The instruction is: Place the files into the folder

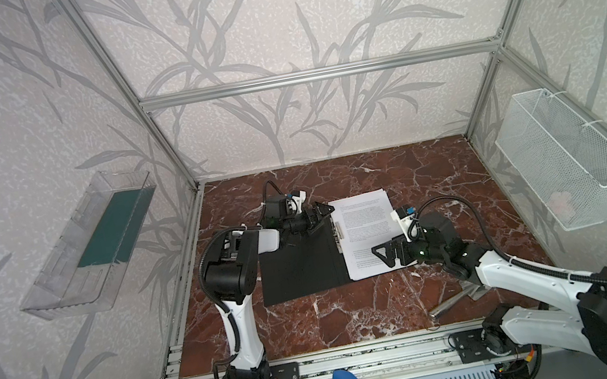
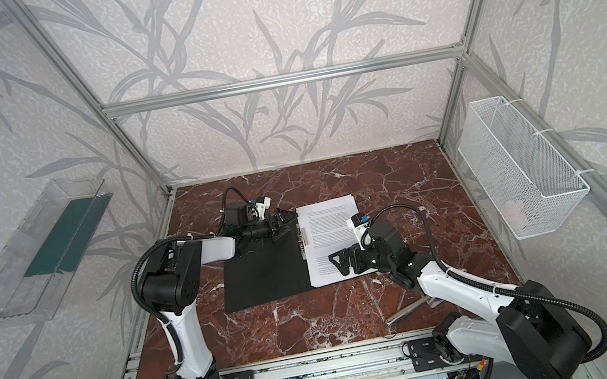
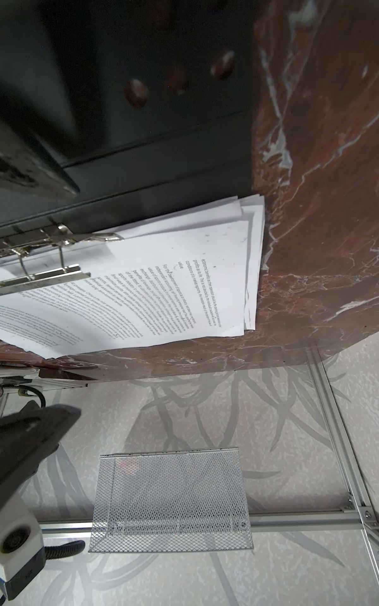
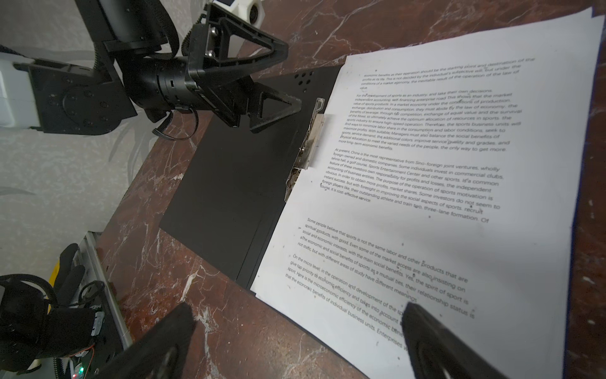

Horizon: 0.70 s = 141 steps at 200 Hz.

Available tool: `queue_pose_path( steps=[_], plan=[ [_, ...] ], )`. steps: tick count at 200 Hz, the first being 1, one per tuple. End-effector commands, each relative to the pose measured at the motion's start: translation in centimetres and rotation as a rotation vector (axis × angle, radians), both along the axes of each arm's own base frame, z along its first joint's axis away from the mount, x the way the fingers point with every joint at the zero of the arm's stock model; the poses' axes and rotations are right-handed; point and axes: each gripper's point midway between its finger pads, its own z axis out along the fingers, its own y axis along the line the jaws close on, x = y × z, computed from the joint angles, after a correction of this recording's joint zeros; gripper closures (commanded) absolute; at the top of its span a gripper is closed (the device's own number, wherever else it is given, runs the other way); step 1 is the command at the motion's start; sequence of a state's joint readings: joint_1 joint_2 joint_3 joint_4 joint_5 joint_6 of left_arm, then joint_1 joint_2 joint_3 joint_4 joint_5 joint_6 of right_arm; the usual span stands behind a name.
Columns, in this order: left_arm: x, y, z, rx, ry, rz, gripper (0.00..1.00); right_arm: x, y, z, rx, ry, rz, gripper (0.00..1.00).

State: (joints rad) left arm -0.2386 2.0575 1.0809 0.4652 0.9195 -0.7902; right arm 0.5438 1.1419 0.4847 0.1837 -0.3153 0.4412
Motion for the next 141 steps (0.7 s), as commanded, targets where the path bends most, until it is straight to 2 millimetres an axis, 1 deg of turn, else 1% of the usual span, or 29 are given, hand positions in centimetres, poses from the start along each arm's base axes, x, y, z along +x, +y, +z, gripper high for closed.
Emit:
queue_pose_path(
  steps=[1,40,72,114,141],
  plan=[
    [-0.1,-1.0,-0.3,-0.007,0.01,-0.047,0.03,0.1,0.1,0.5,0.014,-0.027,0.001,0.01],
    [0.2,-1.8,-0.3,-0.018,0.021,-0.067,0.02,0.2,-0.1,0.4,-0.002,-0.032,-0.006,0.01],
    [0.3,-2.3,0.5,-0.053,0.01,-0.08,0.02,0.2,-0.2,0.3,-0.012,-0.035,-0.01,0.01],
    [0.3,-2.6,1.0,-0.06,0.008,-0.087,0.02,0.2,-0.2,0.5,-0.013,-0.035,-0.01,0.01],
    [0.3,-3.0,1.8,-0.08,-0.005,-0.096,0.02,0.2,-0.2,0.5,-0.014,-0.035,-0.009,0.01]
  ],
)
